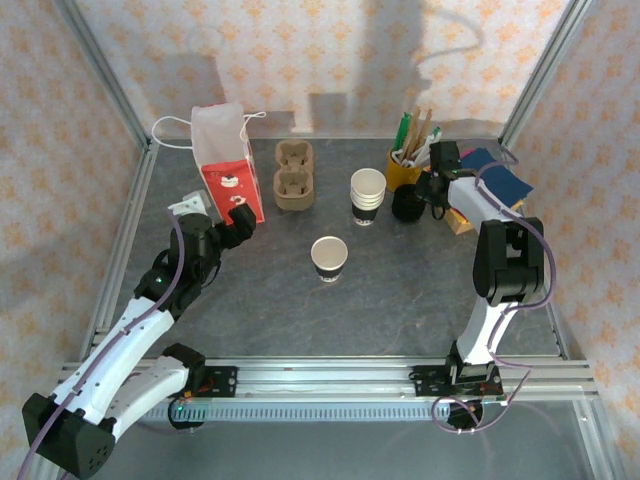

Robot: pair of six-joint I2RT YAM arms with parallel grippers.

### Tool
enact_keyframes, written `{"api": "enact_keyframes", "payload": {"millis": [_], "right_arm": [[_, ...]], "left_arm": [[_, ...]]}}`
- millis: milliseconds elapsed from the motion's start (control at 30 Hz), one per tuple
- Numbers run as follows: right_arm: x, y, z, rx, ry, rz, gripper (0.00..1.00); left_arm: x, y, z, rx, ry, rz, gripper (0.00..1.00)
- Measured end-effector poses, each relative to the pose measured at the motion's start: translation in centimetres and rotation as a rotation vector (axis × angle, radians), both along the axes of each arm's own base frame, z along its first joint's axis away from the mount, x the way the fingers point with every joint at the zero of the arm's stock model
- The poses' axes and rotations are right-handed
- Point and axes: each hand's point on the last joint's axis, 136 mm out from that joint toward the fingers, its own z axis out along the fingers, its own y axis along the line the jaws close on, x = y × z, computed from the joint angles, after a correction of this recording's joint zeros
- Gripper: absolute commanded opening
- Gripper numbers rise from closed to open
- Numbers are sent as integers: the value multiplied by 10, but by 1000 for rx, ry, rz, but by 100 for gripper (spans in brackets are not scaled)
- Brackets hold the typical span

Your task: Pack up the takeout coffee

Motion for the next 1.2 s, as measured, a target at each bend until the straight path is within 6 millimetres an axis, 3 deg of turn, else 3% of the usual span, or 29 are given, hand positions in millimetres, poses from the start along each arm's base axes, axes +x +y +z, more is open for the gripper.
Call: {"api": "enact_keyframes", "payload": {"millis": [300, 867, 1033, 1200], "right_arm": [[0, 1, -8, 1, 18, 1, 18], [-5, -1, -5, -5, 27, -3, 10], [-16, -8, 23, -33, 2, -27, 10], [-36, -12, 71, -34, -79, -35, 10]], "left_arm": [[0, 0, 0, -3, -1, 0, 99], [-2, 0, 4, -10, -11, -5, 99], [-2, -3, 15, -20, -24, -17, 99], [0, -12, 37, -50, -60, -53, 99]]}}
